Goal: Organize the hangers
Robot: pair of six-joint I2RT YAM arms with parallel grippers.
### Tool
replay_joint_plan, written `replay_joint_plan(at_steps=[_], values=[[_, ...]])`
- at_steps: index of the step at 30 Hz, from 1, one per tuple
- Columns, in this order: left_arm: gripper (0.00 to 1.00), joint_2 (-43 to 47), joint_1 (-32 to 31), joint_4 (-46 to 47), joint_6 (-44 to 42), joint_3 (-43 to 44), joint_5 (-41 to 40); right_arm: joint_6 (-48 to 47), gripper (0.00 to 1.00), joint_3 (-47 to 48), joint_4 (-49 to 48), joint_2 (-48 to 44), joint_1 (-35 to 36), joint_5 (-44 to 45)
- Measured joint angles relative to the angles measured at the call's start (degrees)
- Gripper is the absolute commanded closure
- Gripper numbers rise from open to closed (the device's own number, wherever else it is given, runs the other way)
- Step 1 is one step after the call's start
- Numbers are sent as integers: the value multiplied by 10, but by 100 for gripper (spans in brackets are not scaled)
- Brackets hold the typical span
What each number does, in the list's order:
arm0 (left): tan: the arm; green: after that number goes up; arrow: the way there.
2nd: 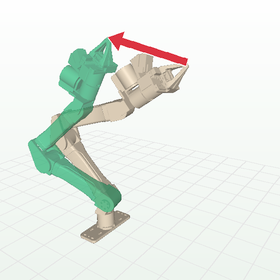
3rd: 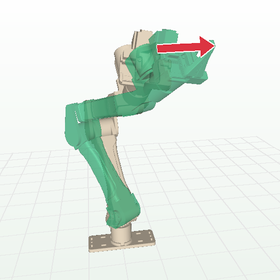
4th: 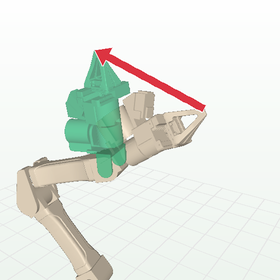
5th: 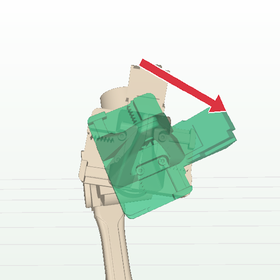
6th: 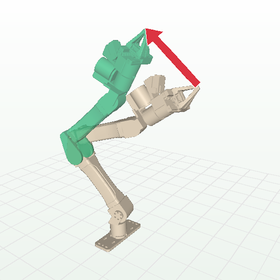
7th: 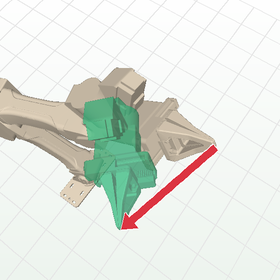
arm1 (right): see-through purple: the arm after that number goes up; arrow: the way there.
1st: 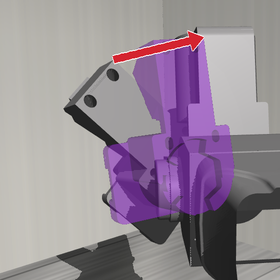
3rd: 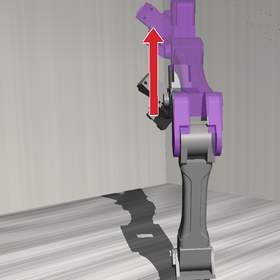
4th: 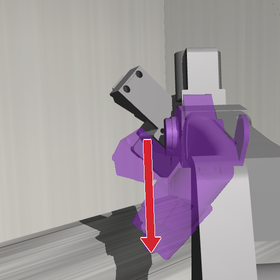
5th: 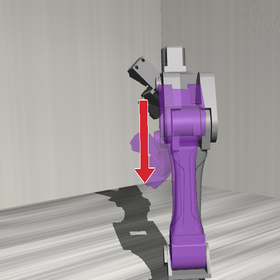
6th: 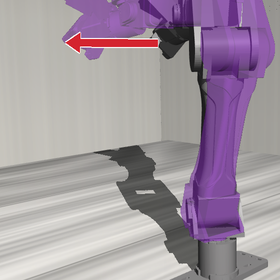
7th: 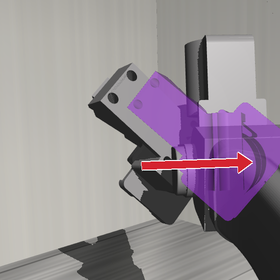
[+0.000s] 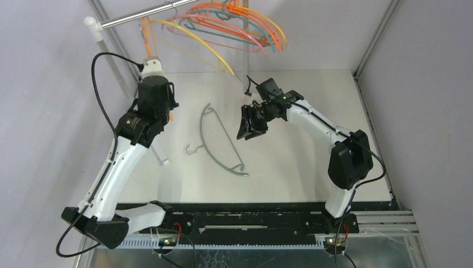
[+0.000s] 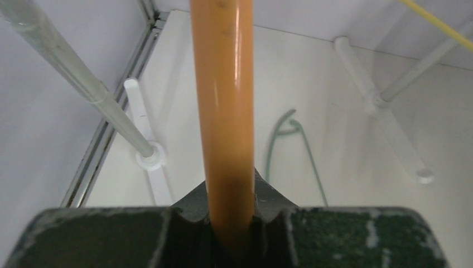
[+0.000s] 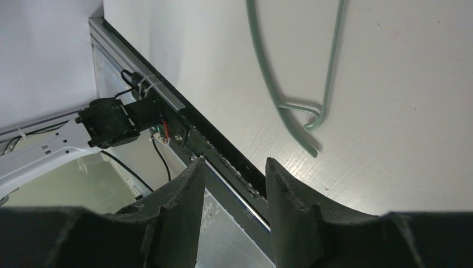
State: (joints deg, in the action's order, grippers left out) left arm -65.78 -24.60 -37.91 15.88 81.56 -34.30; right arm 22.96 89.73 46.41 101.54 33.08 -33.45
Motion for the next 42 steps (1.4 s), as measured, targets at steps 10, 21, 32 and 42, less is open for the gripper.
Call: replay_joint_plan(at_steps=[10,21,32,42], values=[[100,-46,96,1,-9,36,34,-44,49,16,29,10,7,4],[100,-156,134,3,13,145,94,-72,50,16,54,10,4,0],[100,-222,128,-12,21,189,202,-85,50,0,74,0,-10,-2],[20,-263,101,-22,22,226,284,-100,47,-2,78,0,-16,8]])
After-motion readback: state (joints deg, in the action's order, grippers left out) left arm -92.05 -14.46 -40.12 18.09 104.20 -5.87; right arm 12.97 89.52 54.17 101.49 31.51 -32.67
